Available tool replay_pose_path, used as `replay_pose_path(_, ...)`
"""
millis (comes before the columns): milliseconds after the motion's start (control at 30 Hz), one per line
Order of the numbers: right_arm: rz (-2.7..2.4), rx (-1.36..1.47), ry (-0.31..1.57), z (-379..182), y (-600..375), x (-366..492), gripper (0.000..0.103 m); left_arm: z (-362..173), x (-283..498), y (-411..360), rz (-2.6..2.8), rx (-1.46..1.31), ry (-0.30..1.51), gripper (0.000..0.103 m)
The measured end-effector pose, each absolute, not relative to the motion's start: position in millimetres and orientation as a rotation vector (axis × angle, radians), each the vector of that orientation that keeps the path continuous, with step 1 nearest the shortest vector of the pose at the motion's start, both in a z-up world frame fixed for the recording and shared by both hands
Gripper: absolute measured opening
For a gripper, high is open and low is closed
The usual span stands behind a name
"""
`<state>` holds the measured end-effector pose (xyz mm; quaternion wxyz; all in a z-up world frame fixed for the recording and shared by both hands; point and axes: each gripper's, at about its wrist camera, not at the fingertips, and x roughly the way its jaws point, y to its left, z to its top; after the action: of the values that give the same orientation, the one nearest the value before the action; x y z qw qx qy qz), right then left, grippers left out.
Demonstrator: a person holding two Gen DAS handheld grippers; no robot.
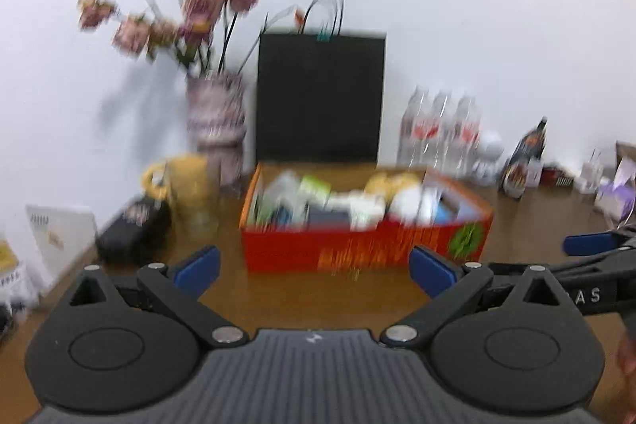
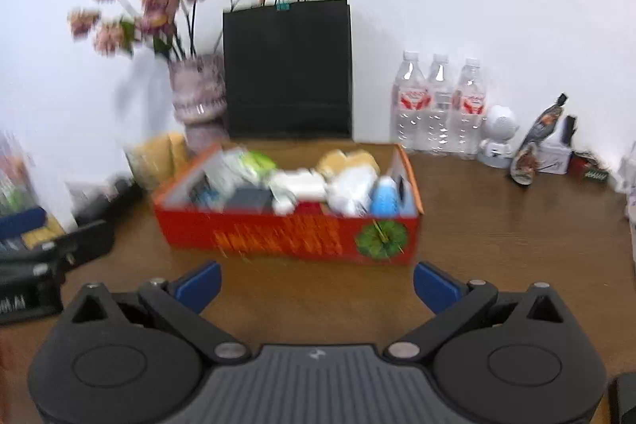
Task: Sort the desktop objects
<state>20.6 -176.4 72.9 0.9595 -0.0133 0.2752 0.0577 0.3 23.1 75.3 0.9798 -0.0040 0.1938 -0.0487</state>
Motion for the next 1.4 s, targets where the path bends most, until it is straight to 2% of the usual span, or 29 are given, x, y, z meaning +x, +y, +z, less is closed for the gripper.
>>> replay_pose_path(133, 0.07, -0.022, 0.615, 30.7, -177.9, 21.8, 0.103, 40.5, 4.5, 22.5, -0.12, -0.014, 0.469, 0.103)
replay_pose_path(267, 0.05, -0.006, 0.641, 15.6, -181.4, 24.9, 0.103, 25.3, 7.5, 15.8, -0.109, 0.021, 0.505, 0.103)
replay_pose_path(1000, 0.052, 0.005, 0.702, -9.5, -181.4, 25.9, 0.103, 0.3, 20.5, 14.7, -0.112, -0.002, 0.682, 0.103)
replay_pose_path(1400, 0.058, 0.006, 0.698, -9.0, -180.1, 25.8, 0.103, -1.5, 21.3, 8.6, -0.096, 0.032, 0.699, 0.103)
